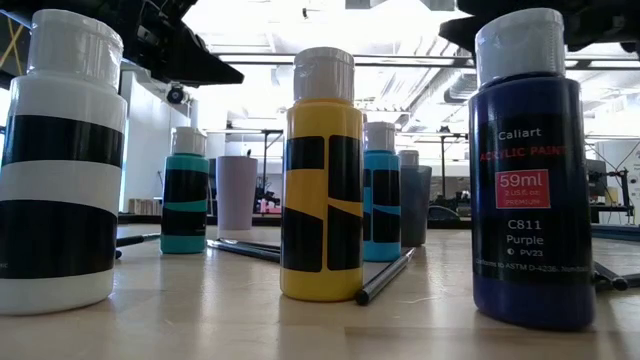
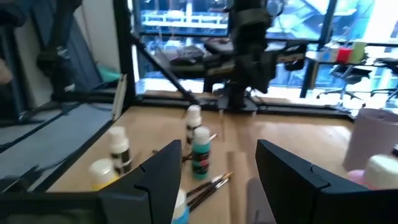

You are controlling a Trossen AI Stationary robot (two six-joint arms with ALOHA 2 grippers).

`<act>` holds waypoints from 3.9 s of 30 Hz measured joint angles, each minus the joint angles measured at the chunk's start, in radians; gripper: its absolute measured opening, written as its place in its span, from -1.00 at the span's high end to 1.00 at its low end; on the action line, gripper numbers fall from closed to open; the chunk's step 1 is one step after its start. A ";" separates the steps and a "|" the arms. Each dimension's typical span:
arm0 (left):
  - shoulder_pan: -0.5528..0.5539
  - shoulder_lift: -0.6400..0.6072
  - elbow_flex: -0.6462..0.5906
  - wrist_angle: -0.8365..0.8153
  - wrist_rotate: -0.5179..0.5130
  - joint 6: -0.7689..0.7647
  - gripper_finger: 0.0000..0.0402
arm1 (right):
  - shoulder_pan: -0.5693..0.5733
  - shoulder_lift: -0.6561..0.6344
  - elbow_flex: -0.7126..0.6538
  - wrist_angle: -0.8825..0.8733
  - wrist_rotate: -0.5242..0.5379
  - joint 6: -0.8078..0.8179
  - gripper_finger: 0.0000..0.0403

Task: Pick & Place Paint Supplies
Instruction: Put the top white paint bottle into the black bin

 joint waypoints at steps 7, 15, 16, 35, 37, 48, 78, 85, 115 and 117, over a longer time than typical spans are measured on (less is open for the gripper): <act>0.000 0.000 0.000 0.000 0.000 0.000 1.00 | 0.057 0.000 0.000 -0.007 0.000 0.057 0.11; 0.000 0.000 0.000 0.000 0.000 0.000 1.00 | 0.089 0.000 0.000 -0.011 0.000 0.083 0.28; 0.000 0.000 0.000 0.000 0.000 0.000 1.00 | 0.089 0.000 0.000 -0.013 0.000 0.084 0.30; 0.000 0.000 0.000 0.000 0.001 0.000 1.00 | 0.089 0.000 0.000 -0.015 0.000 0.084 0.43; 0.000 0.000 0.000 0.000 0.001 0.000 1.00 | 0.089 0.000 0.000 -0.015 0.000 0.084 0.44; 0.000 0.000 0.000 0.000 0.001 0.000 1.00 | 0.089 0.005 0.000 -0.015 0.000 0.084 0.46; 0.000 0.000 0.000 0.000 0.001 0.000 1.00 | 0.089 0.188 0.000 0.047 0.000 0.088 0.68; 0.000 0.000 0.000 0.000 0.001 0.000 1.00 | 0.089 0.188 0.000 0.047 0.000 0.088 0.68; 0.000 0.000 0.000 0.002 0.000 0.004 1.00 | 0.093 0.188 0.000 0.092 0.000 0.129 0.68; 0.000 0.000 0.000 0.002 0.001 0.008 1.00 | 0.093 0.188 0.000 0.091 0.004 0.129 0.68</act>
